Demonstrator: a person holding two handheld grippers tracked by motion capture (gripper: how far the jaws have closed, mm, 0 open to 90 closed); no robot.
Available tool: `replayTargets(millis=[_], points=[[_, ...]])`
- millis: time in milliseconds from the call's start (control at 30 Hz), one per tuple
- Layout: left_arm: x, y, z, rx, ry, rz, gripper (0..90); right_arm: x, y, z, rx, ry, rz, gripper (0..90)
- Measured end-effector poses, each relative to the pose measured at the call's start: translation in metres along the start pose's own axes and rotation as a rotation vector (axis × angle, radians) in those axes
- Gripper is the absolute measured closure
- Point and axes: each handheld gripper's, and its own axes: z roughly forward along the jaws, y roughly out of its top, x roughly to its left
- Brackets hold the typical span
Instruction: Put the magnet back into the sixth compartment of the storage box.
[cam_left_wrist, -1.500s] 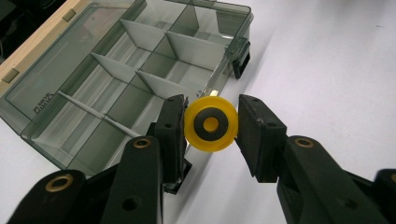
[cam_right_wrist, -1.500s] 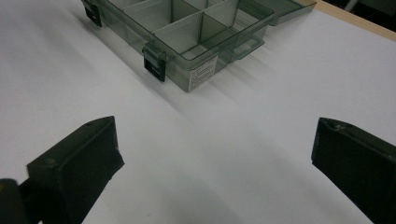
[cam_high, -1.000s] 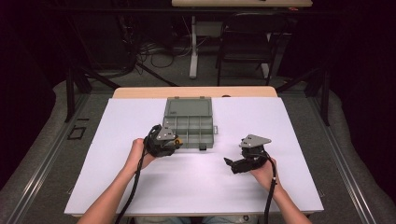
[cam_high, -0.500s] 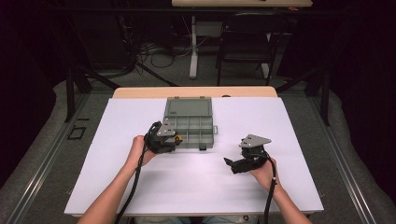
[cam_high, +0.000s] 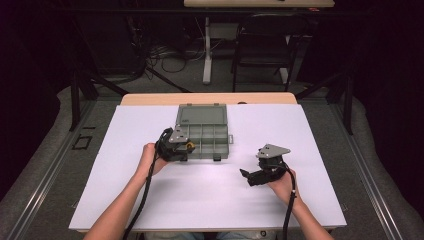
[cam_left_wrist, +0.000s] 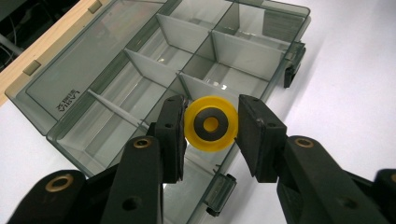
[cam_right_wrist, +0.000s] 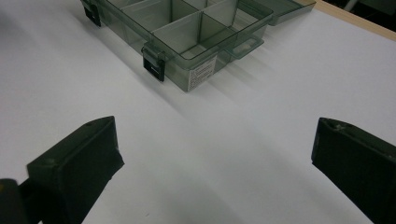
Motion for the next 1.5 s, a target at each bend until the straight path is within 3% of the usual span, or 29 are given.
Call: replayTargets(millis=[1000, 1100, 1200, 1333, 1500], points=[[0.006, 0.002, 0.025, 0.027, -0.002, -0.04, 61.9, 0.0, 0.0, 0.0, 0.002, 0.002, 0.004, 0.5], [0.007, 0.001, 0.027, 0.028, -0.003, -0.059, 49.8, -0.001, 0.0, -0.001, 0.003, 0.002, 0.005, 0.5], [0.009, -0.001, 0.025, -0.001, -0.01, -0.098, 36.6, -0.001, 0.0, -0.001, -0.001, 0.001, 0.005, 0.5], [0.01, -0.005, 0.021, -0.016, 0.001, -0.123, 25.5, -0.001, -0.001, -0.002, -0.005, 0.002, 0.007, 0.5], [0.011, -0.006, 0.009, -0.054, 0.013, -0.126, 15.4, -0.002, -0.001, -0.001, -0.005, 0.005, 0.008, 0.5]])
